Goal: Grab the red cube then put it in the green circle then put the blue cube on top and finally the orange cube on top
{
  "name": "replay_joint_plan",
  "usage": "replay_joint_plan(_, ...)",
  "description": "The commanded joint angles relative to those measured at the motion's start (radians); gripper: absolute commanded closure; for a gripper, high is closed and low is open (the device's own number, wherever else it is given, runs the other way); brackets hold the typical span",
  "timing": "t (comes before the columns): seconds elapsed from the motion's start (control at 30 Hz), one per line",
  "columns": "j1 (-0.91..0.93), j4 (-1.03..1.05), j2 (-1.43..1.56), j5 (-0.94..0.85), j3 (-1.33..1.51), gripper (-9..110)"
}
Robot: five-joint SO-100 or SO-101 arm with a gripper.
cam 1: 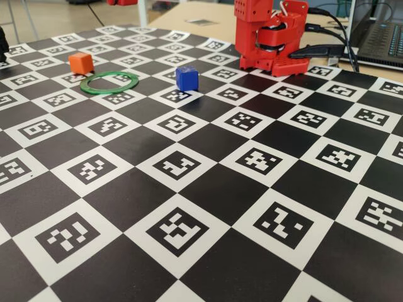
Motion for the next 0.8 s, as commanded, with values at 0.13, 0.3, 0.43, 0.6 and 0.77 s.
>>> replay_joint_plan(0.13, 0.028, -0.037, 0.043, -0.038, -0.008, 95)
replay_joint_plan(0.3, 0.021, -0.046, 0.031, -0.038, -0.008, 95)
replay_joint_plan(0.43, 0.020, -0.077, -0.006, -0.032, -0.008, 95)
replay_joint_plan(0.6, 0.020, -0.146, -0.103, -0.014, -0.018, 95)
replay_joint_plan(0.77, 0.031, -0.216, -0.198, -0.012, -0.018, 95)
